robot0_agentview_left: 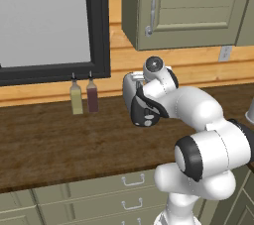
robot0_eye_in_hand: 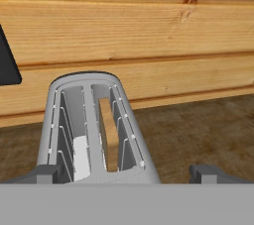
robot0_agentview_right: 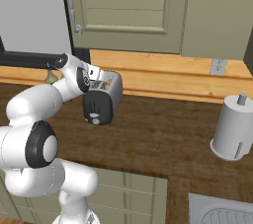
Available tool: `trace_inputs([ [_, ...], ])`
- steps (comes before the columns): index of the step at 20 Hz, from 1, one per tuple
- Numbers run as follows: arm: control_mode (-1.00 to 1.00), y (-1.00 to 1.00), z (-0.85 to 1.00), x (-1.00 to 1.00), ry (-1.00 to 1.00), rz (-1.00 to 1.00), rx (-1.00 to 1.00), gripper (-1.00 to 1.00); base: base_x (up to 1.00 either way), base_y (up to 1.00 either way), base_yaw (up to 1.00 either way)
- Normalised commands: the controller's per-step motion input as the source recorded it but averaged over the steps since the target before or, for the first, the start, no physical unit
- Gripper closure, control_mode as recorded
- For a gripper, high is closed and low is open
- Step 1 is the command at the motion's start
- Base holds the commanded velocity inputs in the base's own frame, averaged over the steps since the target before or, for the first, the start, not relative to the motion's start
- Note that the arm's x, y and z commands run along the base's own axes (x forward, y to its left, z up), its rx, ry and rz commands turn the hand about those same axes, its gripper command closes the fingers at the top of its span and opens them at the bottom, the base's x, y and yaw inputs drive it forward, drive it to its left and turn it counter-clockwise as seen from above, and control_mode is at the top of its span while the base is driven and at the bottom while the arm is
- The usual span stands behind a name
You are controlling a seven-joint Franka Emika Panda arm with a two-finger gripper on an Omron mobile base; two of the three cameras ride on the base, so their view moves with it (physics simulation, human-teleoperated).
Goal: Start the toaster. Once the lever pops up, take the bread to the plate on the dining counter.
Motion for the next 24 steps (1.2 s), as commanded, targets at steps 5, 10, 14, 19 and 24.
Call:
trace_inputs([
  [5, -1.00, 0.00, 0.00, 0.00, 0.00, 0.00, 0.00, -1.00, 0.00, 0.00, 0.00],
  [10, -1.00, 0.00, 0.00, 0.00, 0.00, 0.00, 0.00, -1.00, 0.00, 0.00, 0.00],
  [14, -1.00, 0.00, 0.00, 0.00, 0.00, 0.00, 0.00, -1.00, 0.00, 0.00, 0.00],
  [19, -1.00, 0.00, 0.00, 0.00, 0.00, 0.00, 0.00, -1.00, 0.00, 0.00, 0.00],
  [24, -1.00, 0.00, 0.00, 0.00, 0.00, 0.00, 0.00, -1.00, 0.00, 0.00, 0.00],
])
